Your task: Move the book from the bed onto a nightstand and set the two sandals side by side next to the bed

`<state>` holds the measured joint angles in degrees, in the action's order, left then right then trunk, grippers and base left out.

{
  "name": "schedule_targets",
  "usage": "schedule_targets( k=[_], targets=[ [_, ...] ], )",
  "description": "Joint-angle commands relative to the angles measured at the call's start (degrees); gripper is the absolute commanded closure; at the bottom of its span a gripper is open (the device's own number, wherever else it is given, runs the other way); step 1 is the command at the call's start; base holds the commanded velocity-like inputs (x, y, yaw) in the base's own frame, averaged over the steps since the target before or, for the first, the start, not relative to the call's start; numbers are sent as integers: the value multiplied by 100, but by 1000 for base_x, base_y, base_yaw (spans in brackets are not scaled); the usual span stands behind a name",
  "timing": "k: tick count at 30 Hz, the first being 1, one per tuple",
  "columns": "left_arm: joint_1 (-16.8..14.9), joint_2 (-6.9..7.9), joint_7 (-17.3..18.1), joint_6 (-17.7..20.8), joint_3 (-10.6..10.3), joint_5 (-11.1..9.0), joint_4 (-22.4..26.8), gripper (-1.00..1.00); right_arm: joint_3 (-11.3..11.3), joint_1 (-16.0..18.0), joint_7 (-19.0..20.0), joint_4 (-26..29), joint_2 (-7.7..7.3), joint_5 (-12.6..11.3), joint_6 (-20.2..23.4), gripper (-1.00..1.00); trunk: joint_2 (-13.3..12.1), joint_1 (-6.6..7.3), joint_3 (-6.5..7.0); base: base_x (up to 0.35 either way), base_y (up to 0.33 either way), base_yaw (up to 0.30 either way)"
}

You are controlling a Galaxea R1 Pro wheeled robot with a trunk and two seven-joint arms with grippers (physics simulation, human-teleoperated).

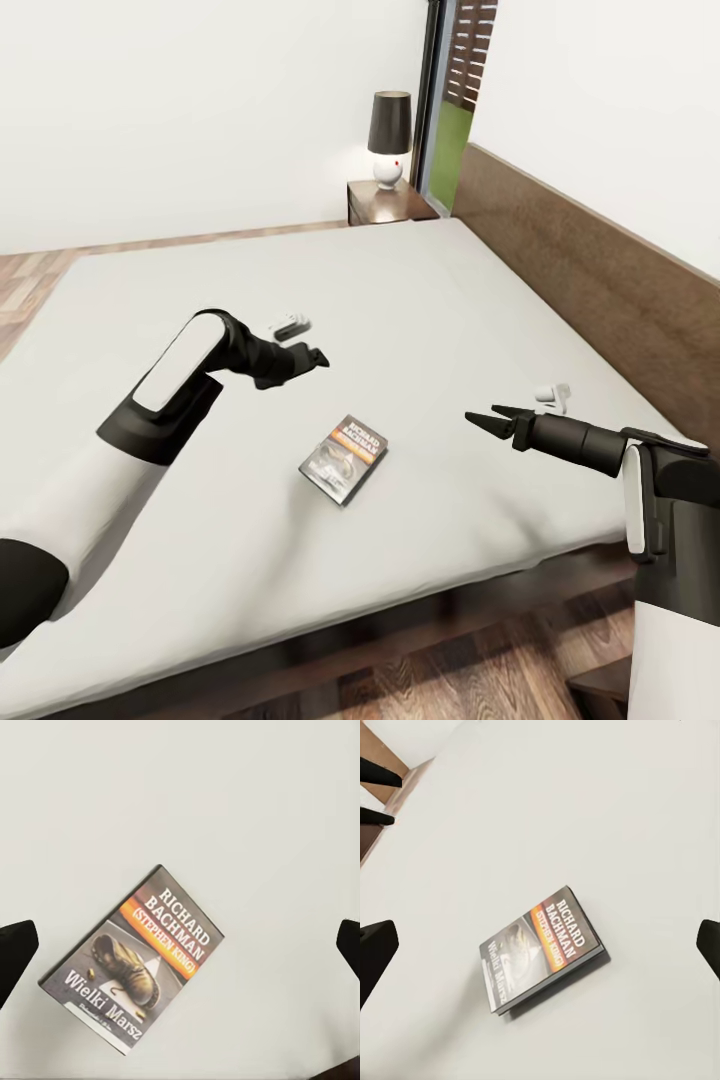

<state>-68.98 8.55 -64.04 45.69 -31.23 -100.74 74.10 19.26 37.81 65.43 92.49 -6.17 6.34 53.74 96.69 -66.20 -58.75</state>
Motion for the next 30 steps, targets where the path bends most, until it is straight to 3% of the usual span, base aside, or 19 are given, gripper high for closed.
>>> schedule_targets(
  k=[1, 2, 3, 6, 7, 11, 16, 23, 30],
  targets=[
    [-6, -14, 14, 7, -42, -30, -72, -100, 8, 6, 59, 6, 2, 60, 32, -100, 2, 0, 5, 0, 0, 0],
    [-5, -32, 75, 6, -75, -5, -154, -100, 8, 6, 59, 6, 2, 60, 32, -100, 2, 0, 15, 0, 0, 0],
    [-3, -164, 371, 2, -166, 247, -519, -100, 8, 7, 57, 6, 2, 60, 32, -100, 2, 0, 24, 0, 0, 0],
    [-2, -325, 754, 5, -212, 588, -890, -100, 5, 6, 54, 6, 2, 60, 35, -100, 2, 0, 52, 0, 0, 6],
    [-2, -452, 1117, 7, -236, 882, -1214, -100, 7, 7, 52, 6, 2, 60, 40, -100, 2, 0, 57, 23, 0, 17],
    [2, -531, 1367, 9, -248, 1067, -1422, -100, 21, 6, 50, 6, 2, 64, 48, -100, 2, 0, 73, 76, 0, 12],
    [-161, -557, 1203, -157, -90, 1063, -1257, -100, 168, 85, 56, 168, -16, 133, 95, -100, 2, 0, 73, 0, 0, 0],
    [-387, -557, 978, -384, -90, 1063, -1250, -100, 168, 85, 56, 206, -16, 133, 95, -100, 2, 0, 73, 0, 0, 0],
    [-400, -557, 754, -608, -90, 1063, -1250, -100, 168, 85, 56, 206, -16, 133, 95, -100, 2, 0, 73, 0, 0, 0]
  ],
)
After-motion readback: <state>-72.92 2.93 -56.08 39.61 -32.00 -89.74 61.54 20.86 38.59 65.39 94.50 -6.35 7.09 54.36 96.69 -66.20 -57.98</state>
